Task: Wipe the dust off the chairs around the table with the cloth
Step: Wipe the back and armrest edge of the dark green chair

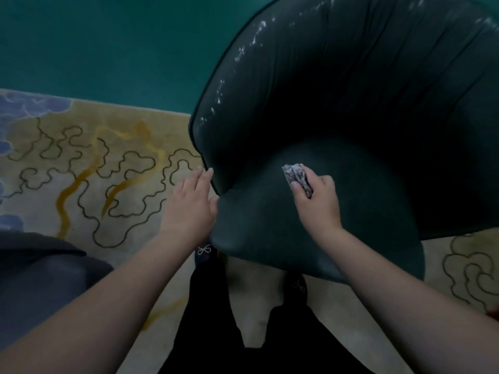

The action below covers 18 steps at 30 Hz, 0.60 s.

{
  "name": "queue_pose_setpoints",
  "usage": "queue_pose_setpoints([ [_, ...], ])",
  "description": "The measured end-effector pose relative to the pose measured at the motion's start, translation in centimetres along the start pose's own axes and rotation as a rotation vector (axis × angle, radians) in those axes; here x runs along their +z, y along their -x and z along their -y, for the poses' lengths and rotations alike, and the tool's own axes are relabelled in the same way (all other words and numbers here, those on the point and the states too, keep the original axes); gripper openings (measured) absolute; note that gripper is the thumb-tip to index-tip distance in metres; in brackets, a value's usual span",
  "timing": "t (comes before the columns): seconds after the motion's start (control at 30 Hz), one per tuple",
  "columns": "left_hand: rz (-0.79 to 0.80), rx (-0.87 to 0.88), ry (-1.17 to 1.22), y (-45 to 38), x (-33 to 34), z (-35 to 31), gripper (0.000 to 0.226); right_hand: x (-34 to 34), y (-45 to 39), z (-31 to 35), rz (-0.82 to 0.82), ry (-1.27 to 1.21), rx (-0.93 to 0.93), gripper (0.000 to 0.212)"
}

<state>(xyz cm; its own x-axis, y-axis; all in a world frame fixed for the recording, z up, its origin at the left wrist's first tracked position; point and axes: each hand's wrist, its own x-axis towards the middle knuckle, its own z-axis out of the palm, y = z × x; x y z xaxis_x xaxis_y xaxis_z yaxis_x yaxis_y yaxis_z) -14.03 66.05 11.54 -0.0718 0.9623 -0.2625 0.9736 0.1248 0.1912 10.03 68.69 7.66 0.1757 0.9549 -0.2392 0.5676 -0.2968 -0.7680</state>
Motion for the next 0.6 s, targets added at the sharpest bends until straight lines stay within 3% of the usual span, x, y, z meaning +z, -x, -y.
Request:
queue_pose_setpoints([
  [0.37, 0.057, 0.326, 0.032, -10.0, -8.3, 6.9, 0.063, 6.1, -0.4, 9.6, -0.164, -0.083, 0.194, 0.049],
  [0.6, 0.194, 0.348, 0.084, -14.5, -9.8, 7.4, 0.067, 7.5, -0.6, 12.7, -0.157, -0.095, 0.161, 0.049],
])
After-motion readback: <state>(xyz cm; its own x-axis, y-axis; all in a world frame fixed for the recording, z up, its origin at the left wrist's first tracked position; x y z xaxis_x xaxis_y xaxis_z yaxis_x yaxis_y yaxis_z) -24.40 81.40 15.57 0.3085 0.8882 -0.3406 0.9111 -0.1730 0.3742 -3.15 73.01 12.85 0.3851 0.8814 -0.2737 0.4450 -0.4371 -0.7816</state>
